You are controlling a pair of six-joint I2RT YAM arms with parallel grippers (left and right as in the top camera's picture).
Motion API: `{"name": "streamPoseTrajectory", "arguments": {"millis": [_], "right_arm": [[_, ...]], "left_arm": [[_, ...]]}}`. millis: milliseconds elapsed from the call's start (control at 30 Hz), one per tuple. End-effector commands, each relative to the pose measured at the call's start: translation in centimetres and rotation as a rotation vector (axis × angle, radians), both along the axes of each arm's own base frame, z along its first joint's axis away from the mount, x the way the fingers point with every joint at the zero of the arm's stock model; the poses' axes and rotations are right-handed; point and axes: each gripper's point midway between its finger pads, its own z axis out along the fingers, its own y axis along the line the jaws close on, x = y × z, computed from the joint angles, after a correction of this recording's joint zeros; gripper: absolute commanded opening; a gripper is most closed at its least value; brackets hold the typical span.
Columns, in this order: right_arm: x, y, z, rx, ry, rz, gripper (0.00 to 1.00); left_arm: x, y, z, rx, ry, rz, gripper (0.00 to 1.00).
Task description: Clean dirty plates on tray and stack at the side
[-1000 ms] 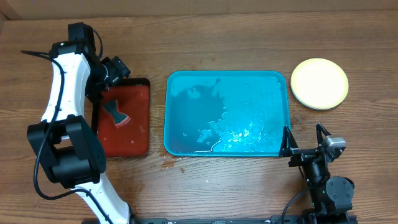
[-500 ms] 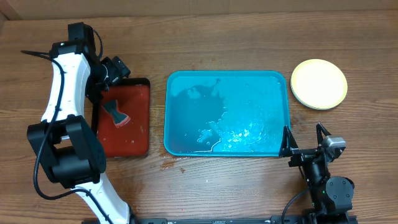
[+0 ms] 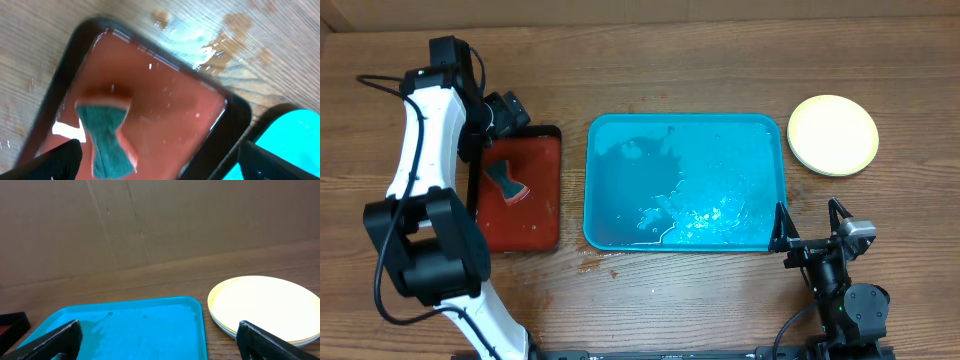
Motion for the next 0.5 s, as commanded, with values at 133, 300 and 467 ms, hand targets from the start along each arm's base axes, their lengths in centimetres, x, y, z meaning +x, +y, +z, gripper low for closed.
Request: {"name": "streamPoseTrajectory", "arguments": {"millis": [133,300,467], "right_arm": [[0.0,-0.1,-0.1,-0.004,-0.007,-0.006,1.00],[0.0,-0.1,-0.1,-0.004,-0.007,-0.006,1.00],[0.0,-0.1,-0.1,-0.004,-0.007,-0.006,1.00]], "left_arm": [[-1.6,-3.3,4.9,0.154,-0.276,-0.354,1.00],[-5.5,-4.0,5.4,0.229,-0.424,-0.425,1.00],[-10.2,-4.5,5.5,0.286,-0.590,-0.416,1.00]]}}
